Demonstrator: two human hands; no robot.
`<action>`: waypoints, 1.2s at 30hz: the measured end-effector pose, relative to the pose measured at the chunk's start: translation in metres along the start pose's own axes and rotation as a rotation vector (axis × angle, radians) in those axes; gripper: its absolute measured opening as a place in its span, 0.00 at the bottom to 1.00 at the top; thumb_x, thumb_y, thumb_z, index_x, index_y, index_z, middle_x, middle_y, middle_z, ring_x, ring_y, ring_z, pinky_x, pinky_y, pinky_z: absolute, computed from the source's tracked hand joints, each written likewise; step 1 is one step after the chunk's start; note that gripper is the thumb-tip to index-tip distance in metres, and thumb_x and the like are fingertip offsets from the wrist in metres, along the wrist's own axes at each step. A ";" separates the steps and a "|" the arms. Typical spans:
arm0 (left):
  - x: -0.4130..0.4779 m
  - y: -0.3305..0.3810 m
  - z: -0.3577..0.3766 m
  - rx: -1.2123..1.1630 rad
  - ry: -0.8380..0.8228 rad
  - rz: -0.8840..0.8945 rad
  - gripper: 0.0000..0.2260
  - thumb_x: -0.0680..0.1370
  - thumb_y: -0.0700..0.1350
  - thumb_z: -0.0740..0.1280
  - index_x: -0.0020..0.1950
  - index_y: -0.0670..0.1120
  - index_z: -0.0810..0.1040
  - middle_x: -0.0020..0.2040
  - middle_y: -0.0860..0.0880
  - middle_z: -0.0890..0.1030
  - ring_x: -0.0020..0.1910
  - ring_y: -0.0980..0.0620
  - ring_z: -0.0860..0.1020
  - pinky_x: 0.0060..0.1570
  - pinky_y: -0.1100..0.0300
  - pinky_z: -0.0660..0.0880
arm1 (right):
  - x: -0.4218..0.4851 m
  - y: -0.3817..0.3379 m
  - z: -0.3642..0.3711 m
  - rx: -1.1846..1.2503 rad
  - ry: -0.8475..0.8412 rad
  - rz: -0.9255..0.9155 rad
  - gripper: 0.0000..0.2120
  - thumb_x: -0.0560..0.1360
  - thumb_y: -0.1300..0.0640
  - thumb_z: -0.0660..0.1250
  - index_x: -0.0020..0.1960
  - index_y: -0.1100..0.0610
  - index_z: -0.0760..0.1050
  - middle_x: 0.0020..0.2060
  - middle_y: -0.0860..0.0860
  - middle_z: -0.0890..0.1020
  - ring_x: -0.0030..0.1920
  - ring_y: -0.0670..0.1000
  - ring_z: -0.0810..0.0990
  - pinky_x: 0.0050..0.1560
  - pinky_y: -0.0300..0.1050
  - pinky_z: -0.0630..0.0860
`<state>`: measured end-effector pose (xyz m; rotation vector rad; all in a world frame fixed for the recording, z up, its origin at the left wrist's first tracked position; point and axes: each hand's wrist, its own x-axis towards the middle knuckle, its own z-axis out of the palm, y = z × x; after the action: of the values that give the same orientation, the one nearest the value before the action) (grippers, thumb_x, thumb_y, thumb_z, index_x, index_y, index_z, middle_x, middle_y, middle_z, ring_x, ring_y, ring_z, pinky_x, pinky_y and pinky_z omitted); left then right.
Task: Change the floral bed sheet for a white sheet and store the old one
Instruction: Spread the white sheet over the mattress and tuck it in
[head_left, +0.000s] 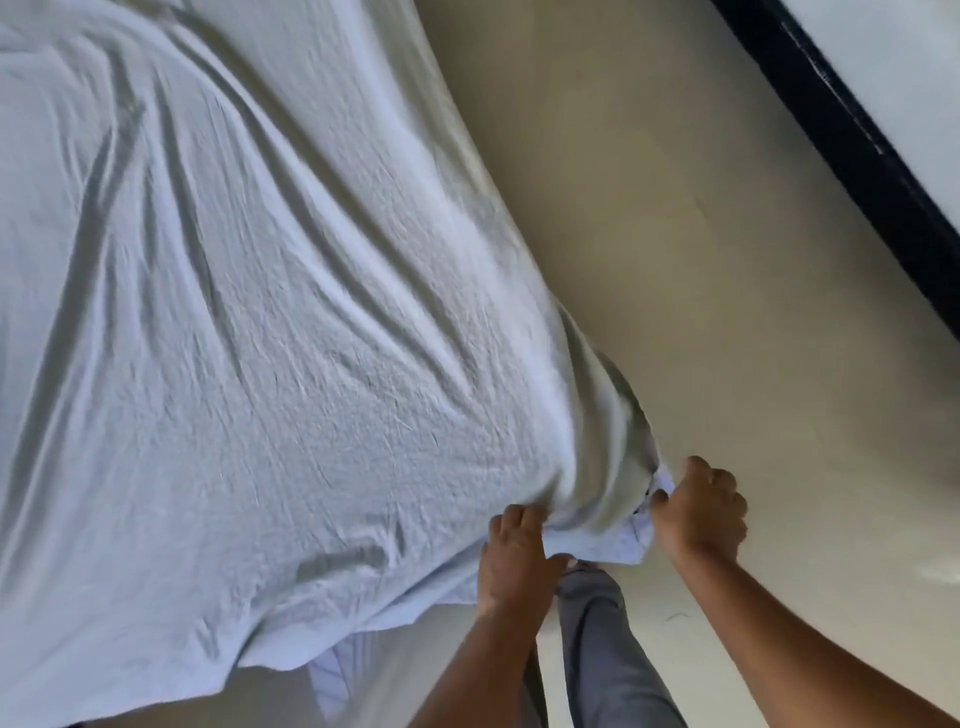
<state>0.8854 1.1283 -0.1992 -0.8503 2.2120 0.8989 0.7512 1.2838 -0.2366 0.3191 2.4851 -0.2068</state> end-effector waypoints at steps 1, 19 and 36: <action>-0.003 -0.009 0.000 0.074 0.052 -0.030 0.24 0.74 0.54 0.74 0.67 0.50 0.71 0.64 0.52 0.72 0.65 0.47 0.70 0.60 0.54 0.71 | -0.008 -0.009 0.003 -0.004 0.018 -0.130 0.19 0.75 0.53 0.73 0.62 0.59 0.74 0.59 0.61 0.76 0.58 0.66 0.75 0.53 0.58 0.75; -0.027 -0.018 0.013 -0.125 -0.322 -0.117 0.10 0.76 0.48 0.68 0.55 0.48 0.83 0.55 0.43 0.83 0.57 0.43 0.79 0.48 0.60 0.72 | -0.014 0.005 0.010 -0.319 -0.131 -0.573 0.09 0.81 0.49 0.65 0.47 0.51 0.69 0.40 0.52 0.81 0.44 0.57 0.80 0.39 0.46 0.66; -0.017 -0.137 -0.036 0.179 0.128 -0.255 0.53 0.72 0.63 0.73 0.82 0.50 0.40 0.81 0.48 0.37 0.81 0.41 0.43 0.75 0.43 0.59 | -0.069 -0.107 0.062 -0.458 0.057 -1.275 0.49 0.49 0.41 0.87 0.67 0.57 0.79 0.69 0.57 0.77 0.66 0.60 0.79 0.58 0.58 0.80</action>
<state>0.9867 1.0291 -0.2164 -1.0973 2.1882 0.5311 0.8104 1.1548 -0.2372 -1.4679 2.3217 -0.1137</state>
